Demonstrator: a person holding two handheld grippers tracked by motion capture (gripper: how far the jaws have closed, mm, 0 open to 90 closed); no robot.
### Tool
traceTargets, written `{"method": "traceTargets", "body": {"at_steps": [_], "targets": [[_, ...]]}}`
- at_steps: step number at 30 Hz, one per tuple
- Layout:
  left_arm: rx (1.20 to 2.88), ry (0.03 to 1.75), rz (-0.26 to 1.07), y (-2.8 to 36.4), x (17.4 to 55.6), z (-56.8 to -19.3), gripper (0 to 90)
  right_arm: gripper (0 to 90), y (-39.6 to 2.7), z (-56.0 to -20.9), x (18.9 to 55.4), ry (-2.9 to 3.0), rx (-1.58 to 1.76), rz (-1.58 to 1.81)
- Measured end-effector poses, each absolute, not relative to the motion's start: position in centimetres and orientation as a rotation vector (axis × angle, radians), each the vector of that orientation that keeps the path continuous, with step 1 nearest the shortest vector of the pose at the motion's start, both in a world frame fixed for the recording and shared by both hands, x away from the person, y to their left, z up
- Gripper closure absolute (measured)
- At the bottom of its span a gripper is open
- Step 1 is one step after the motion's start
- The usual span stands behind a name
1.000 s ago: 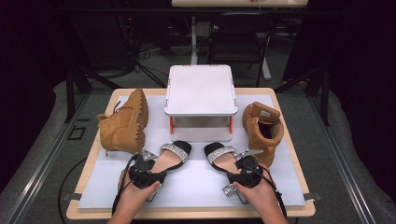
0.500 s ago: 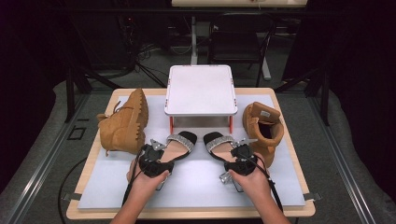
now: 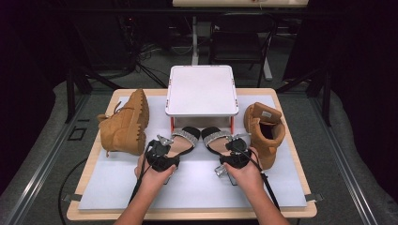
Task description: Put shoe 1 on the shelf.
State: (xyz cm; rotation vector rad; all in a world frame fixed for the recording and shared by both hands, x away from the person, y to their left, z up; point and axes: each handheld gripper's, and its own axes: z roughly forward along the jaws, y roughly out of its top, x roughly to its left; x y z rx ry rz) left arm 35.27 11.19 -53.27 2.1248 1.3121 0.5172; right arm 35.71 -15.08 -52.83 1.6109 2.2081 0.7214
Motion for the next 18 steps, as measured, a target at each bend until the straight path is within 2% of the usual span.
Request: {"method": "traceTargets", "body": {"at_steps": [12, 18], "targets": [[2.102, 1.317, 0.465, 11.5, 35.5, -53.2, 39.1, 37.1, -15.4, -52.9, 35.4, 2.169, 1.587, 0.791], [2.061, 1.292, 0.471, 12.0, 35.6, -51.8, 39.1, 37.7, -15.5, -51.8, 35.1, 2.130, 1.528, 0.833]]}}
